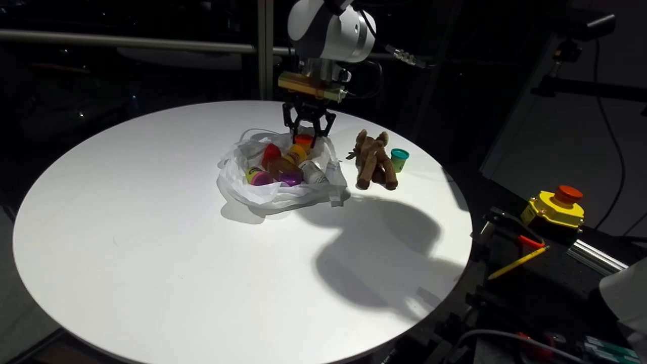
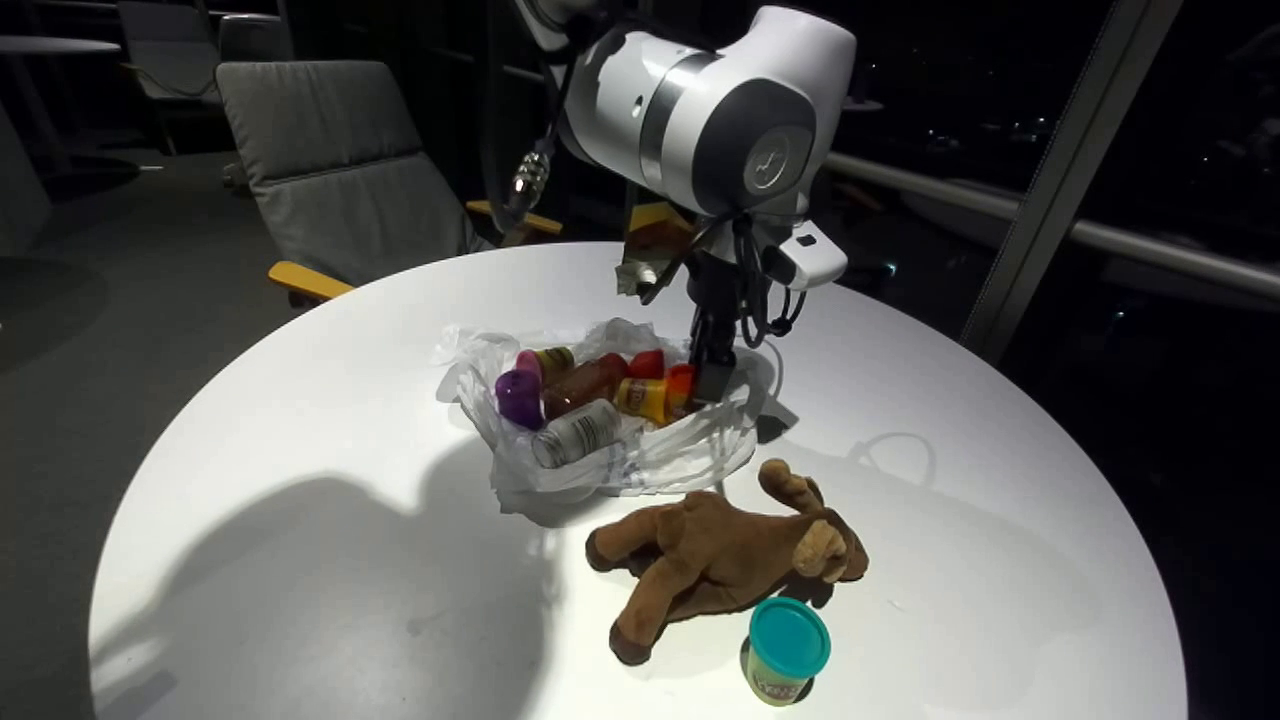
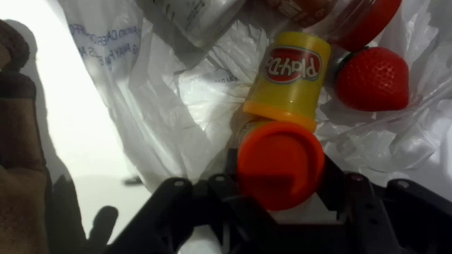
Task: Remove the things from the plastic and put them on the table
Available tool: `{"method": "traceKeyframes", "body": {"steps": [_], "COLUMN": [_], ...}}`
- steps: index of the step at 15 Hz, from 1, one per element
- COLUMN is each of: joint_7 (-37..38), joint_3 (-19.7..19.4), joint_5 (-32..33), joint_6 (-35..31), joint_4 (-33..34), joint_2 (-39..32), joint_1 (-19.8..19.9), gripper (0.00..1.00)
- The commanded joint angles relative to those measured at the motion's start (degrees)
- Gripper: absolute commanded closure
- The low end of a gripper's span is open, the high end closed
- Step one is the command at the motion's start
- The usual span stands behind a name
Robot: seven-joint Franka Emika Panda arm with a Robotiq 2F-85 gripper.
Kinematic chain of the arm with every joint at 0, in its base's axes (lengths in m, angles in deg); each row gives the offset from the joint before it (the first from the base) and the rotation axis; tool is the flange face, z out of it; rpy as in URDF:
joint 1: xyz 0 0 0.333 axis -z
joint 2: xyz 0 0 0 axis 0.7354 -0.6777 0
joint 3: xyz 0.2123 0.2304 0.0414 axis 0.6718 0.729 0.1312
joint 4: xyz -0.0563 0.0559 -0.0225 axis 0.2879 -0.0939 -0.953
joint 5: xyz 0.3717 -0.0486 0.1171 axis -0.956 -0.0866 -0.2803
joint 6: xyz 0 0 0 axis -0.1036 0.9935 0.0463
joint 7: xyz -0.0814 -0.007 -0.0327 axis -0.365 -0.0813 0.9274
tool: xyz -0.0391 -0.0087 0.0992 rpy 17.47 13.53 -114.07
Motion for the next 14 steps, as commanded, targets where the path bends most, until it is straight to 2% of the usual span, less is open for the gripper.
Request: {"method": "traceKeyframes", "body": {"steps": [1, 6, 10, 14], "joint_7": [-4.6, -11.6, -10.9, -10.1], "joint_3": [3.5, 5.9, 2.7, -0.8], "joint_5": [-3.2, -7.4, -6.3, -3.9], "joint_6": [-0.4, 0.5, -1.6, -2.2], "joint_4": [-6.4, -15.1, -22.7, -27.4], "joint_2": [7.5, 17.4, 24.8, 27.4], "joint_1": [2.3, 3.6, 2.6, 2.9], "gripper": [0.72, 0.72, 0.72, 0.72]}}
